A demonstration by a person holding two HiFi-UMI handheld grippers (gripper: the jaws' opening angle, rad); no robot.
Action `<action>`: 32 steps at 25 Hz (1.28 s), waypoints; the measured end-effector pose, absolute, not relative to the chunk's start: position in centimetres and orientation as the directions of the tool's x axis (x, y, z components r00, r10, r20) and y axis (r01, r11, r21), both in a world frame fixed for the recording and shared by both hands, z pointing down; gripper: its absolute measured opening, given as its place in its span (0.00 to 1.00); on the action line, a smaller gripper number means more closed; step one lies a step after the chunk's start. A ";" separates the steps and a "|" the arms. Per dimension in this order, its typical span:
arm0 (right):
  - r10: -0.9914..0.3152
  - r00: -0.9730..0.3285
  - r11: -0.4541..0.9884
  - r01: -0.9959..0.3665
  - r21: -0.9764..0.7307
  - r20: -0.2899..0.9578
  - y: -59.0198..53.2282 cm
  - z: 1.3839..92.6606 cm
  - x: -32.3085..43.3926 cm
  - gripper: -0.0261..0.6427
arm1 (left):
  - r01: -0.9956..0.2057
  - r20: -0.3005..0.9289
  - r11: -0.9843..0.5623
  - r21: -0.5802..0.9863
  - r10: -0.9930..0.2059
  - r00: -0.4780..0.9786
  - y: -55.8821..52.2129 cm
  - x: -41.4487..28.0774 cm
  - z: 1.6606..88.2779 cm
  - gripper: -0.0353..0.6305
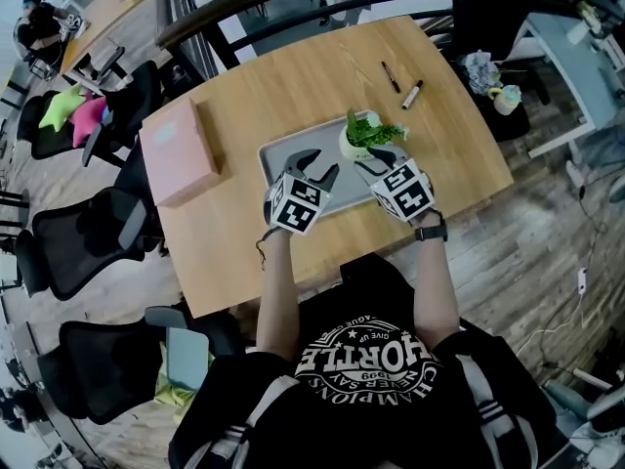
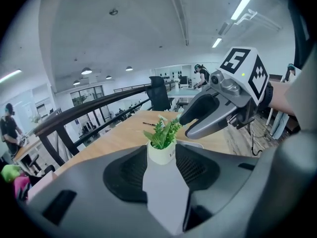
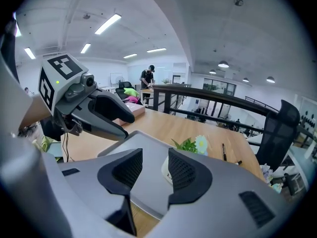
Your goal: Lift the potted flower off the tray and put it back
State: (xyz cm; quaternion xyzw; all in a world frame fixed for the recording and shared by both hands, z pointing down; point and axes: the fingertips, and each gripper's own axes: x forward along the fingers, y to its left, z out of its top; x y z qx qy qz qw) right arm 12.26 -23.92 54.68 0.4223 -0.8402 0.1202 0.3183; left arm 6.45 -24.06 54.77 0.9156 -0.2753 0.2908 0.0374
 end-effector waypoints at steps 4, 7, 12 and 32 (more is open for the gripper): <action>-0.641 -0.451 0.628 -0.773 0.087 0.621 -23.4 53.3 11.4 0.30 | -0.550 0.537 -0.827 -0.116 -0.518 0.666 -23.6 4.9 53.2 0.34; -0.651 -0.458 0.633 -0.768 0.100 0.605 -23.1 52.4 10.7 0.30 | -0.565 0.529 -0.814 -0.133 -0.540 0.654 -22.9 3.8 52.3 0.34; -0.668 -0.457 0.629 -0.769 0.117 0.587 -22.6 51.2 9.5 0.27 | -0.610 0.534 -0.778 -0.152 -0.584 0.612 -22.0 1.5 51.8 0.33; -0.859 -0.392 0.419 -0.908 0.014 0.330 -21.6 44.1 11.3 0.07 | -0.833 0.303 -0.538 -0.129 -0.822 0.483 -20.8 -5.9 44.9 0.14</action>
